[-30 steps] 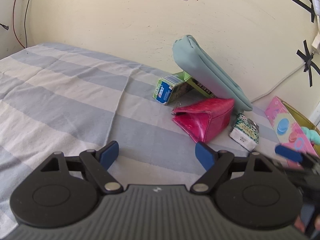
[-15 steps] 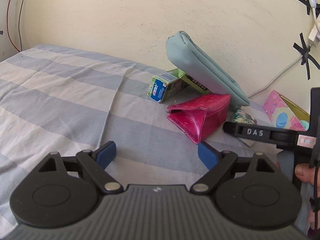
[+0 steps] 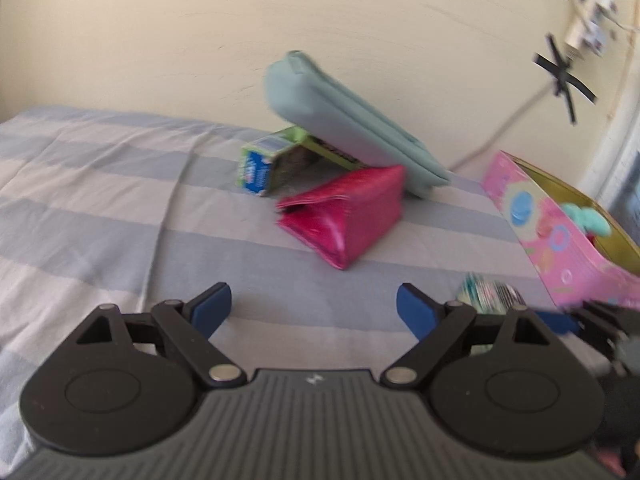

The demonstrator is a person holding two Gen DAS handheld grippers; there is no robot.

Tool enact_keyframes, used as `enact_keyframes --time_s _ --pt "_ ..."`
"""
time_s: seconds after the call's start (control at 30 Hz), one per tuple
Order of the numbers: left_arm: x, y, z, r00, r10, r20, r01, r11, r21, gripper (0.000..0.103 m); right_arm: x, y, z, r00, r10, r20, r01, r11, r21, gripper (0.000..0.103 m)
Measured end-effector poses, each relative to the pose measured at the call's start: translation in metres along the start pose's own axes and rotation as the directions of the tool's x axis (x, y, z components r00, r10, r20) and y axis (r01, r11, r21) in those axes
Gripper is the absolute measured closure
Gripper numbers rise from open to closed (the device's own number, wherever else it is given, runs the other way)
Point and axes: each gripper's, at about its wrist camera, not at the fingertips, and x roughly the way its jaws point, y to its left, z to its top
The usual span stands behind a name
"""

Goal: Organize objects

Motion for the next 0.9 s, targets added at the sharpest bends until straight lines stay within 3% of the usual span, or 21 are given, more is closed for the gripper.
enact_keyframes --time_s 0.17,0.3,0.43,0.57,0.7,0.77,0.9 --pt "-0.007 -0.010 -0.004 0.998 -0.054 0.019 0.053 0.996 0.066 0.012 -0.050 0.008 -0.039 0.999 0.053 -0.005 -0.053 0.994 -0.097 0.025" --pt "-0.009 -0.015 -0.007 0.984 -0.175 -0.004 0.175 0.981 0.087 0.012 -0.087 0.007 -0.071 0.999 0.044 0.008 -0.043 0.990 -0.136 0.023" --pt "-0.011 -0.035 -0.015 0.943 -0.325 -0.077 0.332 0.937 0.111 0.012 -0.114 -0.011 -0.100 0.996 -0.079 0.048 0.081 0.996 -0.042 0.007" --pt "-0.026 -0.069 -0.022 0.892 -0.438 -0.113 0.451 0.878 0.159 0.012 -0.132 -0.038 -0.119 0.991 -0.122 0.057 0.114 0.984 0.134 0.007" --pt "-0.032 -0.099 -0.032 0.832 -0.529 -0.169 0.552 0.819 0.155 0.012 -0.145 -0.043 -0.124 0.989 -0.126 0.083 0.113 0.983 0.147 0.007" --pt "-0.031 -0.114 -0.038 0.819 -0.536 -0.202 0.569 0.802 0.180 0.013 -0.144 -0.039 -0.120 0.990 -0.105 0.097 0.092 0.988 0.124 0.007" --pt "-0.022 -0.138 -0.048 0.820 -0.504 -0.269 0.564 0.792 0.234 0.014 -0.144 -0.028 -0.120 0.992 -0.075 0.106 0.070 0.996 0.056 0.008"
